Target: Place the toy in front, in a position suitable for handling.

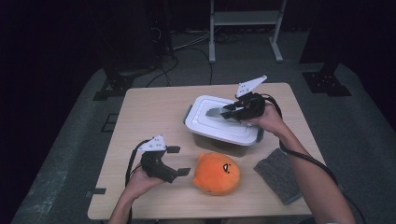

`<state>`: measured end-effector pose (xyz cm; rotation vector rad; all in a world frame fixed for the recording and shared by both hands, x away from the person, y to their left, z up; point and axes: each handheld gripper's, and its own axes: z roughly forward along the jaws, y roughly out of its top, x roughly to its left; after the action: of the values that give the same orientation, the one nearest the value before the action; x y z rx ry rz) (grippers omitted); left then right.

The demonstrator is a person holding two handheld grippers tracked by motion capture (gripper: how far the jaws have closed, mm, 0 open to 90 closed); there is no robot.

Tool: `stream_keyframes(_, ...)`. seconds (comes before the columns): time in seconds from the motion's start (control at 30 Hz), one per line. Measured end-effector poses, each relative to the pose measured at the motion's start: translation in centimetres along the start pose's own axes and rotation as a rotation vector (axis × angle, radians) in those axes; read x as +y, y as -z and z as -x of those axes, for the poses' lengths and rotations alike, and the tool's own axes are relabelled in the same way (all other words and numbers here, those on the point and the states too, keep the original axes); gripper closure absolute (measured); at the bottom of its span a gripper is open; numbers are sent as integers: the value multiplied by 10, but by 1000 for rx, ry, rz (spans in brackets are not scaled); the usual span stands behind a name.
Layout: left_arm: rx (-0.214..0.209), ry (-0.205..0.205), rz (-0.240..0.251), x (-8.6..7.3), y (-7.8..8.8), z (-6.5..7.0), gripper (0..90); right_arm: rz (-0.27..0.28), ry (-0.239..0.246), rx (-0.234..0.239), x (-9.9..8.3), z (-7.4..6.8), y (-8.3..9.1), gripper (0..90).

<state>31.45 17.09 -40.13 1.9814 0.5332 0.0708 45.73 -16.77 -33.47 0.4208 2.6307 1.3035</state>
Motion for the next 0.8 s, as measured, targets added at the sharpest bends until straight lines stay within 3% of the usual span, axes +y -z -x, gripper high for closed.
stream_keyframes(0.8,-2,-1,2,0,1,0,41,3,0,13,7,7,-10,657)
